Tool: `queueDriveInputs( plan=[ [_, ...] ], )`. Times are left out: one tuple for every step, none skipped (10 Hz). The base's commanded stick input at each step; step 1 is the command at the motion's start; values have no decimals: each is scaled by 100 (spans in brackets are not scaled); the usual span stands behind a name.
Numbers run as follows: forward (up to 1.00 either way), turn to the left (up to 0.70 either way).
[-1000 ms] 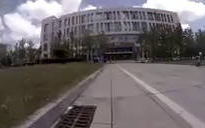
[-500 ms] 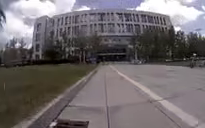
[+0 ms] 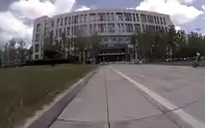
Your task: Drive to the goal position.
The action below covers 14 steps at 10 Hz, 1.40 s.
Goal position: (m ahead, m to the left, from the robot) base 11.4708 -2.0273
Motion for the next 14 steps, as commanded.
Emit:
queueDriveInputs(
  plan=[
    [70, 0],
    [70, 0],
    [70, 0],
    [70, 0],
    [70, -8],
    [70, -15],
    [70, -19],
    [70, -21],
    [70, -21],
    [70, -21],
    [70, -19],
    [70, -16],
    [70, -13],
    [70, 0]
  ],
)
